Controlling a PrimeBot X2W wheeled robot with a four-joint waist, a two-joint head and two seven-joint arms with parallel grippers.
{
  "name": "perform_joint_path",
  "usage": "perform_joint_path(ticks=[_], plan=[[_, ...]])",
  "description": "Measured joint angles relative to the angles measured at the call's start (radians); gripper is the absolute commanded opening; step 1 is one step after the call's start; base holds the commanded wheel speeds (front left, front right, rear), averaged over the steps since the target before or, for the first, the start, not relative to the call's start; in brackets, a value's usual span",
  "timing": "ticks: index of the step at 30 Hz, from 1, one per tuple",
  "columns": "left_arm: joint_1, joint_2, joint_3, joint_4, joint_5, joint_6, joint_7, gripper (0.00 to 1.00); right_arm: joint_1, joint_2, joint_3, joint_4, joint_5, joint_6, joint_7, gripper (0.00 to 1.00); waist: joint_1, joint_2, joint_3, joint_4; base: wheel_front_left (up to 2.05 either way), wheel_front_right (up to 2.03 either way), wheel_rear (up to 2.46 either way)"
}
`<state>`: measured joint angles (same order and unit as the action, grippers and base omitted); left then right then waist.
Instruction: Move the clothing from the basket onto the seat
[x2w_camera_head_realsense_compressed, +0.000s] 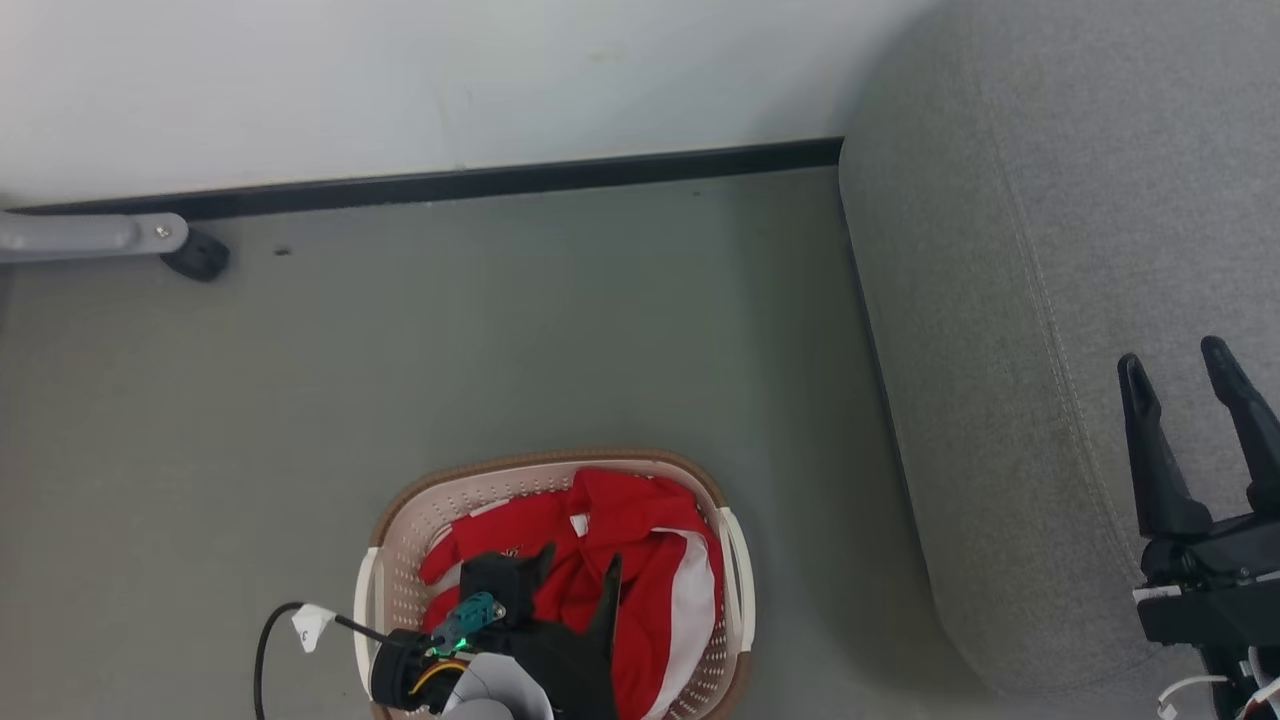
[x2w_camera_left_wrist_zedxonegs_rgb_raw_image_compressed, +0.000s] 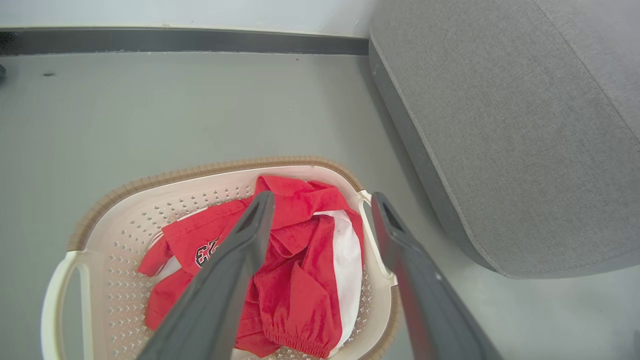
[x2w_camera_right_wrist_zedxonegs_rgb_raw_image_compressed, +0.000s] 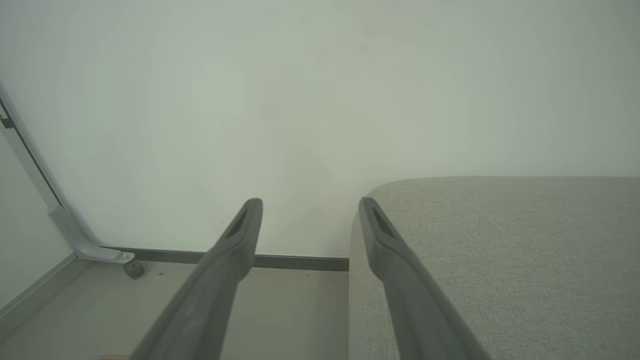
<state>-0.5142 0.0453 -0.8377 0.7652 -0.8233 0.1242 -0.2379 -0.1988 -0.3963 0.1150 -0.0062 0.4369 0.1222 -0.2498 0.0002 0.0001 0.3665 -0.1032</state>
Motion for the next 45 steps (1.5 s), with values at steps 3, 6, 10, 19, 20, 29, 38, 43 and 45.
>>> perform_joint_path(ticks=[3, 6, 10, 19, 20, 29, 38, 43, 45], plan=[[-0.032, -0.001, -0.014, 0.038, -0.039, 0.000, 0.009, 1.00, -0.021, -0.006, -0.003, -0.022, 0.013, 0.001, -0.002, 1.00, 0.0000, 0.0000, 0.043, -0.014, 0.00, 0.00, 0.00], [-0.064, 0.000, -0.021, 0.073, -0.062, 0.000, 0.016, 1.00, -0.036, -0.015, 0.002, -0.053, 0.026, 0.001, -0.003, 1.00, -0.0001, 0.0001, 0.087, -0.029, 0.00, 0.00, 0.00], [-0.109, -0.001, -0.026, 0.124, -0.105, 0.000, 0.020, 1.00, -0.063, -0.051, 0.031, -0.110, 0.068, 0.001, -0.004, 1.00, 0.0000, 0.0001, 0.145, -0.051, 0.00, 0.00, 0.00], [-0.220, -0.001, -0.023, 0.244, -0.171, 0.000, 0.025, 1.00, -0.131, -0.103, 0.036, -0.219, 0.156, 0.001, -0.007, 1.00, -0.0001, 0.0001, 0.277, -0.108, 0.00, 0.00, 0.00], [-0.233, -0.001, -0.023, 0.259, -0.175, 0.000, 0.025, 1.00, -0.139, -0.107, 0.036, -0.226, 0.164, 0.001, -0.007, 1.00, -0.0001, 0.0001, 0.292, -0.115, 0.00, 0.00, 0.00], [-0.349, -0.001, 0.005, 0.411, -0.228, 0.000, 0.026, 1.00, -0.165, -0.146, 0.038, -0.299, 0.235, 0.001, -0.007, 1.00, 0.0000, 0.0001, 0.425, -0.175, 0.00, 0.00, 0.00], [-0.465, 0.002, 0.007, 0.496, -0.234, 0.000, 0.026, 1.00, -0.200, -0.171, 0.035, -0.313, 0.269, 0.001, -0.007, 1.00, -0.0001, 0.0001, 0.546, -0.238, 0.00, 0.00, 0.00], [-0.477, 0.003, -0.016, 0.487, -0.241, 0.000, 0.025, 1.00, -0.219, -0.171, 0.054, -0.296, 0.276, 0.001, -0.007, 1.00, -0.0001, 0.0001, 0.593, -0.271, 0.00, 0.00, 0.00], [-0.479, 0.004, -0.021, 0.486, -0.246, 0.000, 0.024, 1.00, -0.230, -0.171, 0.061, -0.296, 0.277, 0.001, -0.007, 1.00, -0.0002, 0.0000, 0.603, -0.283, 0.00, 0.00, 0.00]])
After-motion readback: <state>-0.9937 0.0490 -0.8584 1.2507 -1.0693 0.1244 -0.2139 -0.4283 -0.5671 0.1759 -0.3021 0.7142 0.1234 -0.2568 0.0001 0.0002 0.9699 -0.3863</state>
